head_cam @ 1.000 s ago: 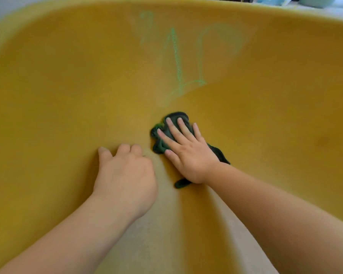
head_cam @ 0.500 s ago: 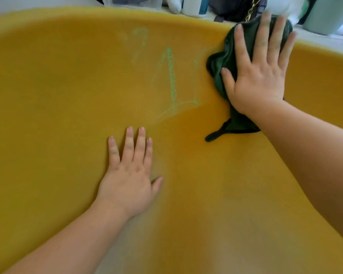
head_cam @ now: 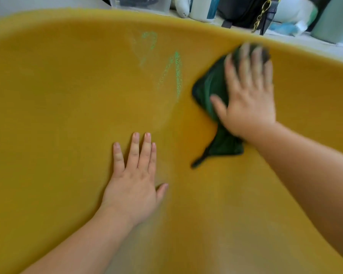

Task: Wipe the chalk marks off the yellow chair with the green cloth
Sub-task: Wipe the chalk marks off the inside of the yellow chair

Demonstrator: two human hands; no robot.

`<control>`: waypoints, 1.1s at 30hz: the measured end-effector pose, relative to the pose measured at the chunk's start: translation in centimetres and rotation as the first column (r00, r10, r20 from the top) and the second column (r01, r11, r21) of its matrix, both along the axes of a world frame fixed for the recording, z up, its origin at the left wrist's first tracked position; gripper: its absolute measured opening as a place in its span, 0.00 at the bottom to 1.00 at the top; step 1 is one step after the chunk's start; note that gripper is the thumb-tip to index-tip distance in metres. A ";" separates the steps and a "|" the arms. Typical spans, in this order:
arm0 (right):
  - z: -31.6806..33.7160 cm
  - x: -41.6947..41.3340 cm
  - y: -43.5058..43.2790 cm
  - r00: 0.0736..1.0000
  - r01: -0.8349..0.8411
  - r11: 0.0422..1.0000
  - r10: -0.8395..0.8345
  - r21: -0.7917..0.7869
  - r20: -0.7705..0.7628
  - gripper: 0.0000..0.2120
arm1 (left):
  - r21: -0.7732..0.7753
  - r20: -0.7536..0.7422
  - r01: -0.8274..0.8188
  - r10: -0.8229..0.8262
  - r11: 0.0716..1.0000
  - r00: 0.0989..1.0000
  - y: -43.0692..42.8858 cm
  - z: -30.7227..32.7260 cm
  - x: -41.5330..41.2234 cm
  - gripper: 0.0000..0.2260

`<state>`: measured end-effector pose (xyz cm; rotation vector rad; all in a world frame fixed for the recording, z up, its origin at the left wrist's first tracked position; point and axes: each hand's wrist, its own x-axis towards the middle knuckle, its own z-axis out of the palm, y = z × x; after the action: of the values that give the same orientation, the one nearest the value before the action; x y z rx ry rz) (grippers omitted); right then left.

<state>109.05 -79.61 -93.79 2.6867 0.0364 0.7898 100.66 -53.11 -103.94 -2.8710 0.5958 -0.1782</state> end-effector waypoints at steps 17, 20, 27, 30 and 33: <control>-5.4 -4.3 -0.2 0.972 -0.023 0.997 0.004 -0.079 -0.237 0.36 | -0.064 0.008 0.005 -0.005 0.998 1.000 0.0 -0.1 -0.1 0.42; 2.4 0.3 0.4 0.996 0.090 0.995 -0.090 0.041 -0.016 0.38 | -0.071 0.006 0.000 0.000 0.998 1.000 -0.1 -0.4 -0.1 0.42; -4.3 0.2 7.8 0.994 0.019 0.990 -0.004 0.142 -0.105 0.34 | -0.094 0.040 -0.017 0.020 0.995 0.999 -0.4 -1.0 0.2 0.43; -11.5 -5.5 8.3 0.950 0.019 0.980 0.043 0.196 -0.308 0.32 | -0.083 0.047 -0.018 0.022 0.996 0.999 -0.5 -0.9 0.3 0.44; -13.3 -10.2 7.7 0.871 0.054 0.969 0.071 0.240 -0.486 0.31 | -0.060 0.034 -0.014 0.016 0.998 0.999 -0.5 -0.6 0.2 0.44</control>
<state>98.89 -71.93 -107.13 3.0568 0.0772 0.0891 100.88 -53.63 -104.59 -2.9224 0.5712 -0.2464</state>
